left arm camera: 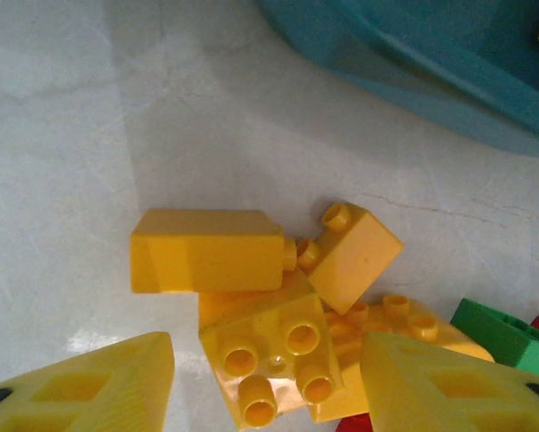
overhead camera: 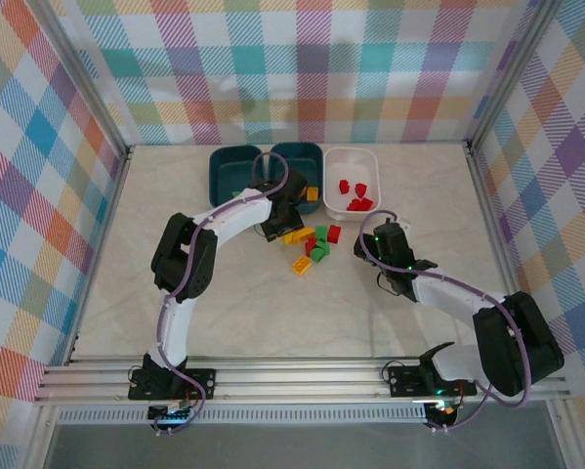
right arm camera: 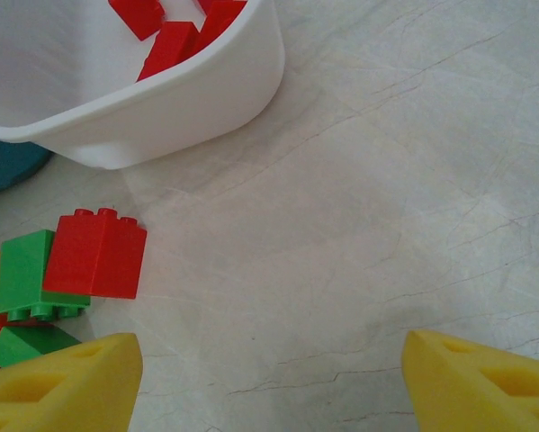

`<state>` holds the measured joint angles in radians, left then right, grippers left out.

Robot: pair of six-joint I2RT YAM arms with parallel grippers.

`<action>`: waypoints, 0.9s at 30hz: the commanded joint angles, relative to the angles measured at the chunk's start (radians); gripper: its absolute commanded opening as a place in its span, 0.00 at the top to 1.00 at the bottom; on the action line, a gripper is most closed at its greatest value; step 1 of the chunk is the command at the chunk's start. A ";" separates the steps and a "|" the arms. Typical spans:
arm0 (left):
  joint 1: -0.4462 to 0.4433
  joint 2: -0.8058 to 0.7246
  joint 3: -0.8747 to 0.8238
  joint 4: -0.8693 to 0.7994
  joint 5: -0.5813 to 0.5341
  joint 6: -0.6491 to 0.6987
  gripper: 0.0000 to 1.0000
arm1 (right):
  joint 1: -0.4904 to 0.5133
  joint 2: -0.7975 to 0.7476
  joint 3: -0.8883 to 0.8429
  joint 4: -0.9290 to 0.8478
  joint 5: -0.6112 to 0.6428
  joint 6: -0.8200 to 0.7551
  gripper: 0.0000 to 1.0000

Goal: Sort the legos into containers by color

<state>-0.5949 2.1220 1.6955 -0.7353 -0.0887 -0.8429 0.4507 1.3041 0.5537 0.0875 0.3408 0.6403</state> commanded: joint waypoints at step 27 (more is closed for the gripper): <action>0.064 -0.101 0.086 0.096 0.017 0.155 0.79 | -0.003 0.014 0.029 -0.003 -0.041 0.012 0.25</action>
<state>-0.5762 2.0060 1.6855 -0.6495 -0.0696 -0.7582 0.4507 1.3067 0.5587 0.0853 0.3119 0.6415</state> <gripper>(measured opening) 0.323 0.753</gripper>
